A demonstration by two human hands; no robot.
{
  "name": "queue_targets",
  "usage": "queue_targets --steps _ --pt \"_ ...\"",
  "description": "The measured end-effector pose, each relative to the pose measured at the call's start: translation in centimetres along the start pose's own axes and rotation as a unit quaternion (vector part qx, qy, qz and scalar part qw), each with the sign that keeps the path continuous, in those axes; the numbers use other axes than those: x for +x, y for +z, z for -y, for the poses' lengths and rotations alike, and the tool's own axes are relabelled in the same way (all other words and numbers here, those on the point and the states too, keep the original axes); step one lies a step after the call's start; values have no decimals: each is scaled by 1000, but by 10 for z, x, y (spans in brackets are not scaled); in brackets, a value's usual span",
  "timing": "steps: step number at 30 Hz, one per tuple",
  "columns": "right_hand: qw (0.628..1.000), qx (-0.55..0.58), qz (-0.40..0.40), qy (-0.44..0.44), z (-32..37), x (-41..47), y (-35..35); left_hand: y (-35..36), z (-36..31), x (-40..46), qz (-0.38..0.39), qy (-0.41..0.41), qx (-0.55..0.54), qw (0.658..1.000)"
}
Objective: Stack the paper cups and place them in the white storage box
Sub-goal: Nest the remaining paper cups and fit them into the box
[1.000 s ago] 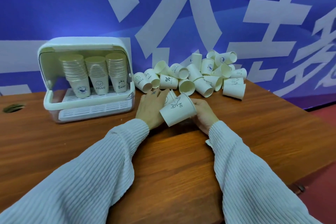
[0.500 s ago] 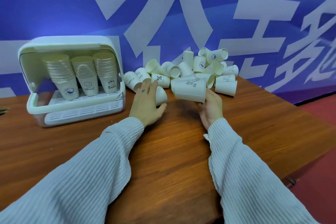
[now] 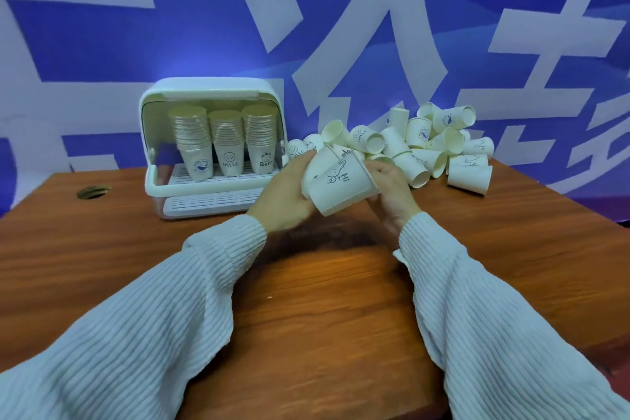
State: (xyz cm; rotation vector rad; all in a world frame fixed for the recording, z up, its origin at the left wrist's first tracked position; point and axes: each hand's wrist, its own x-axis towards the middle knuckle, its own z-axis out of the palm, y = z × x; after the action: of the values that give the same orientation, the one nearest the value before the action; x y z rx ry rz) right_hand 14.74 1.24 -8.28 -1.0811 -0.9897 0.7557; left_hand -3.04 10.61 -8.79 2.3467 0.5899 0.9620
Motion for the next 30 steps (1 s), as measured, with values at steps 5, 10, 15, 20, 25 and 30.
queue_targets --steps 5,10,15,20,25,30 --pt "998 64 -17 -14 10 15 46 -37 20 -30 -172 -72 -7 982" --pt "994 -73 -81 -12 6 44 104 -77 38 -51 -365 -154 -13 918" --pt "961 -275 -40 -11 -11 83 167 -111 65 -61 -432 -197 14 880" --pt "882 -469 52 19 -22 110 216 -118 88 -69 -424 -235 78 871" --pt "850 -516 92 59 -49 135 241 -122 105 -69 -396 -242 54 884" --pt "877 -469 82 54 -51 132 244 -120 113 -72 -376 -243 45 893"
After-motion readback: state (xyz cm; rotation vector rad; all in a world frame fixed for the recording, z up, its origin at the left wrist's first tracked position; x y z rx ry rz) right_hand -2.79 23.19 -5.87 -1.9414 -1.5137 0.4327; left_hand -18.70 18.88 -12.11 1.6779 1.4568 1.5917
